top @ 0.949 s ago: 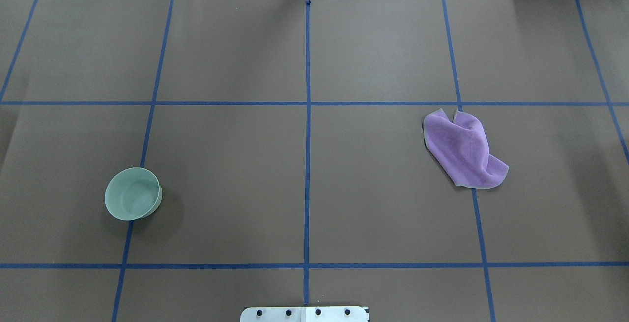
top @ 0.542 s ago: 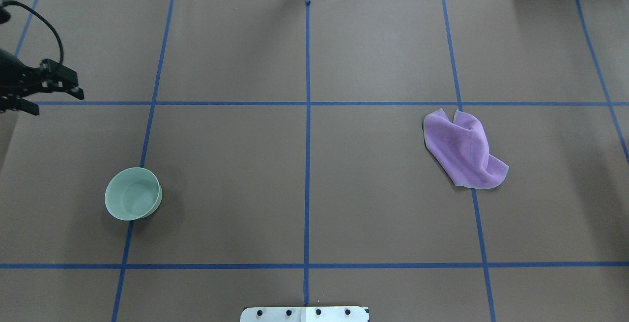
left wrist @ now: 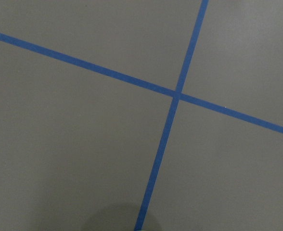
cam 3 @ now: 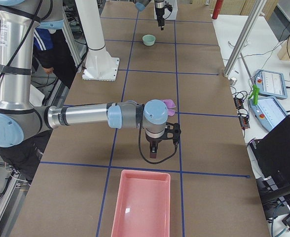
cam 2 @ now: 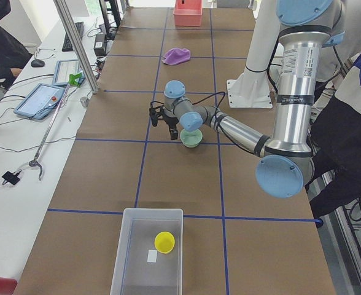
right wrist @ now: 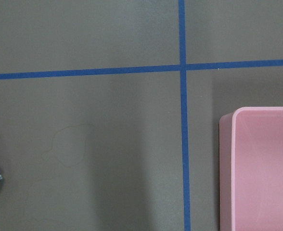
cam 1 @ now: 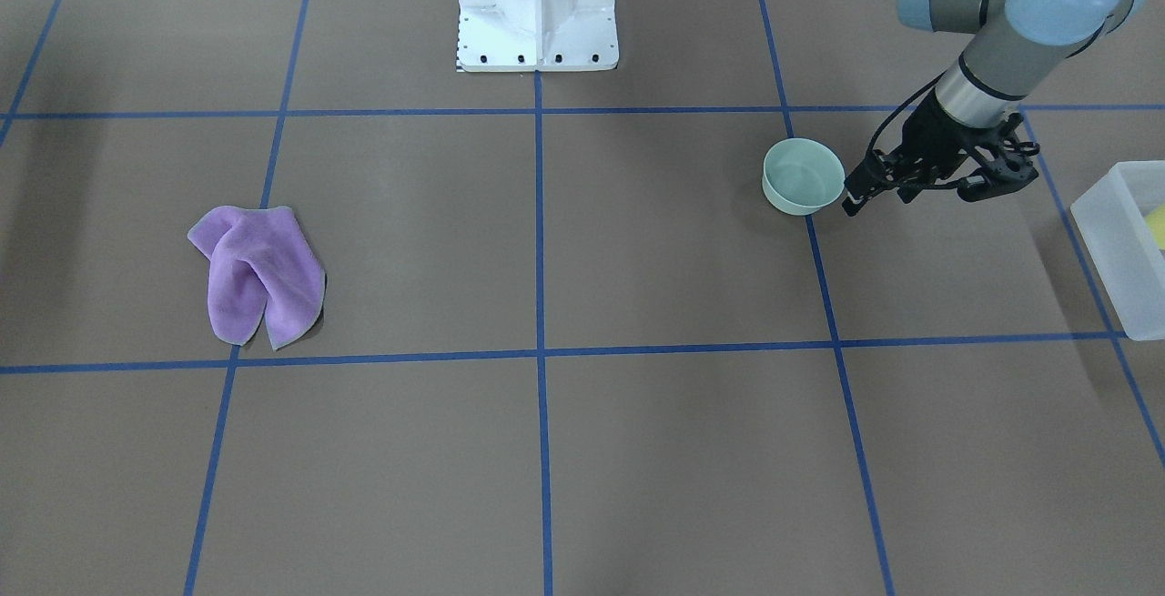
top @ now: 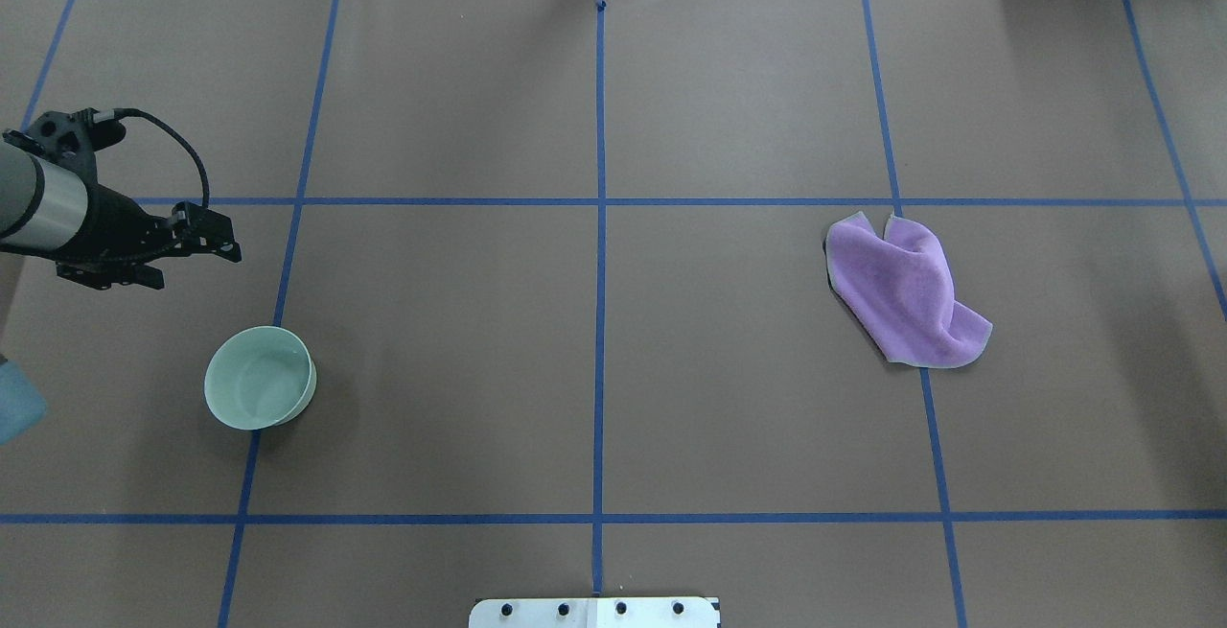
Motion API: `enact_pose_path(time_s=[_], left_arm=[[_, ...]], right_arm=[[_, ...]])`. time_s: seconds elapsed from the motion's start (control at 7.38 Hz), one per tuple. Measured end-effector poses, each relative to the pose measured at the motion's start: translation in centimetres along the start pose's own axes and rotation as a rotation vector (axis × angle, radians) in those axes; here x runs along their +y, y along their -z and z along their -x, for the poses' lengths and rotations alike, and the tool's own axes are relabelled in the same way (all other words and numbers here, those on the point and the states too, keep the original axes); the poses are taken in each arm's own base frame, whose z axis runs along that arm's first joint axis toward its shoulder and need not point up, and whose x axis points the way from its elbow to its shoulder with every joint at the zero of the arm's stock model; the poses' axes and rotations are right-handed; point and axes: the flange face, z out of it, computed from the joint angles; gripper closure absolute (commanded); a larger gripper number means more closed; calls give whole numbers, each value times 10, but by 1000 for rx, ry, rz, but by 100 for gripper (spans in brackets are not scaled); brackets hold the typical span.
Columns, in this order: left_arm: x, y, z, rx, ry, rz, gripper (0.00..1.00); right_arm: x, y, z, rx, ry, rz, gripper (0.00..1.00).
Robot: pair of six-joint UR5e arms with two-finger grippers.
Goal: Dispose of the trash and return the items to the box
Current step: 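Reach the left gripper to the green bowl rim and grasp it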
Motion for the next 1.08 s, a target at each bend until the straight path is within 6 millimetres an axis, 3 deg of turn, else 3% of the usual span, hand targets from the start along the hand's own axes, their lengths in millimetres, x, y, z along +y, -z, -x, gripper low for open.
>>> enact_pose_path(time_s=[0.41,1.08], left_arm=[[32,-27,25,24,-37,36,1],[73,-55,25,1,-88,117,3]], right_arm=[[-1,-3,4,-7,8,7,0],[-12,-11,9,-8,16,24,0]])
